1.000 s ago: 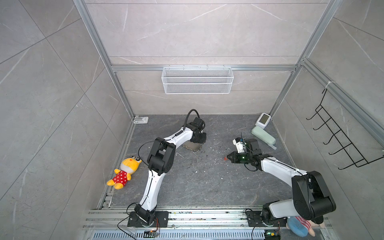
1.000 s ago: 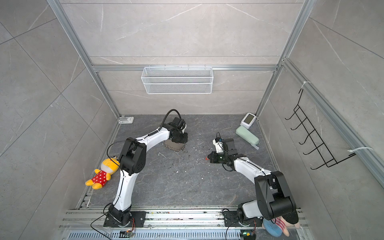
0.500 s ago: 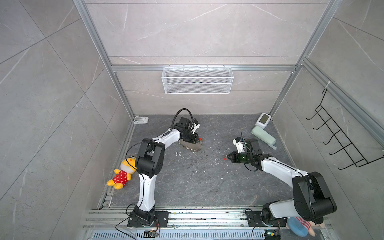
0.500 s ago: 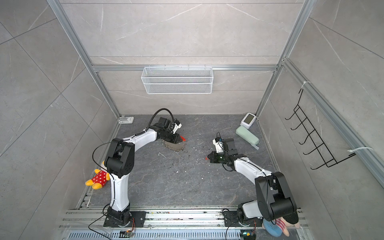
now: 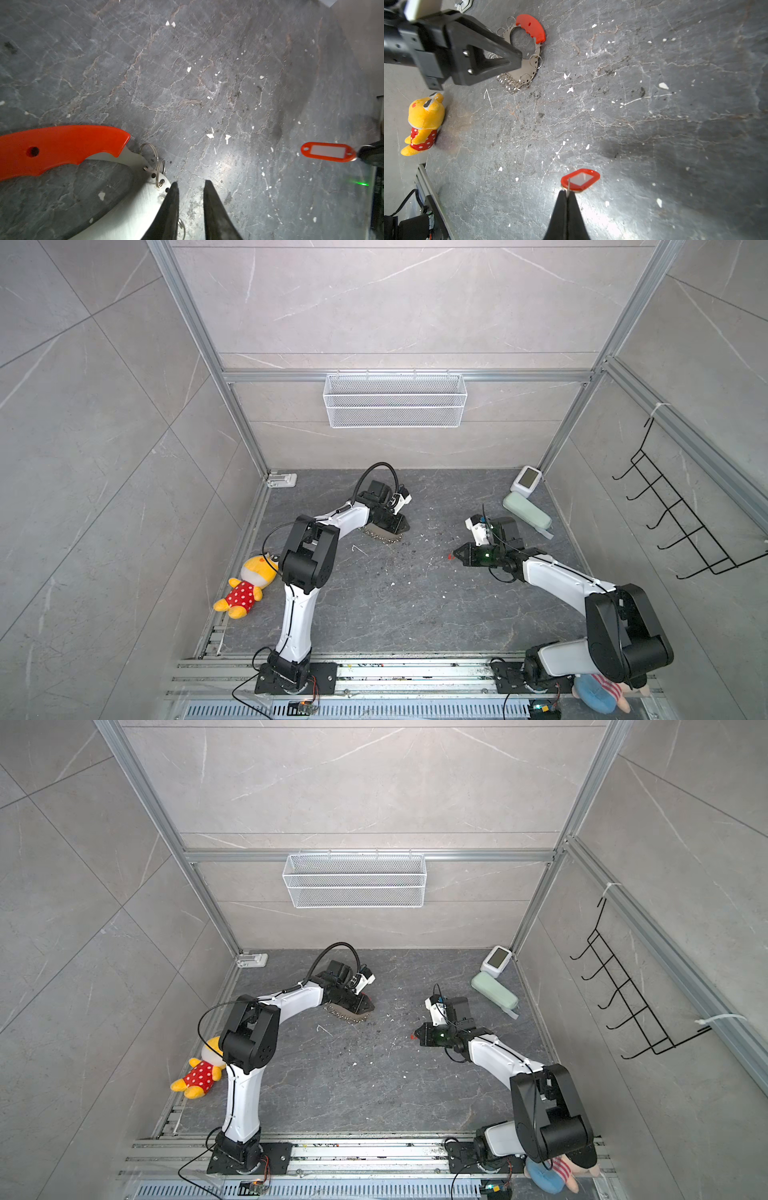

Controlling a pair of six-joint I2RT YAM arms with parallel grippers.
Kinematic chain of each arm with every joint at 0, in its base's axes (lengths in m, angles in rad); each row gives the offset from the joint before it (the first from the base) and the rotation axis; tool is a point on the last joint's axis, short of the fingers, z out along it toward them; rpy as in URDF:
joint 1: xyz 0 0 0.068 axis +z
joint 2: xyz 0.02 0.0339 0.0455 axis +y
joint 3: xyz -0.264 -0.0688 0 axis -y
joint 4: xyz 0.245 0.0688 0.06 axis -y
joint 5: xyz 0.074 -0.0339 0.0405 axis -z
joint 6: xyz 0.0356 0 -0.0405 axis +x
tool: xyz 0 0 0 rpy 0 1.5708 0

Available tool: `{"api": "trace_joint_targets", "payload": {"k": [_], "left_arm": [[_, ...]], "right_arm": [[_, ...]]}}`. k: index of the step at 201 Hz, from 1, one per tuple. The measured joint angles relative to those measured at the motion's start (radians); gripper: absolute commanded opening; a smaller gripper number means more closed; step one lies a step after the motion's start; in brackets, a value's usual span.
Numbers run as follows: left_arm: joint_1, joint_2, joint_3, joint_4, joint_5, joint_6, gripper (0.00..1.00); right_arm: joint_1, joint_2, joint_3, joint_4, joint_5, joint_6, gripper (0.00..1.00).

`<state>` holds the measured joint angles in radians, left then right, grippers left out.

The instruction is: Put the keys on the keyring

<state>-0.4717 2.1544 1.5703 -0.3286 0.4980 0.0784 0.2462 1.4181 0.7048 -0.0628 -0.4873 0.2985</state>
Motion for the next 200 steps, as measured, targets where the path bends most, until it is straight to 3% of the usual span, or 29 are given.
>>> {"api": "trace_joint_targets", "payload": {"k": [66, 125, 200], "left_arm": [[0.0, 0.004, 0.002, 0.0, -0.059, 0.0, 0.41], [-0.004, 0.03, 0.016, 0.003, -0.078, -0.023, 0.39], [-0.023, 0.053, 0.017, 0.023, -0.098, -0.037, 0.31]], "right_arm": [[0.0, 0.0, 0.0, 0.0, 0.0, 0.0, 0.0], [0.0, 0.0, 0.0, 0.0, 0.0, 0.0, 0.0], [0.0, 0.0, 0.0, 0.0, -0.007, 0.0, 0.0]]}}
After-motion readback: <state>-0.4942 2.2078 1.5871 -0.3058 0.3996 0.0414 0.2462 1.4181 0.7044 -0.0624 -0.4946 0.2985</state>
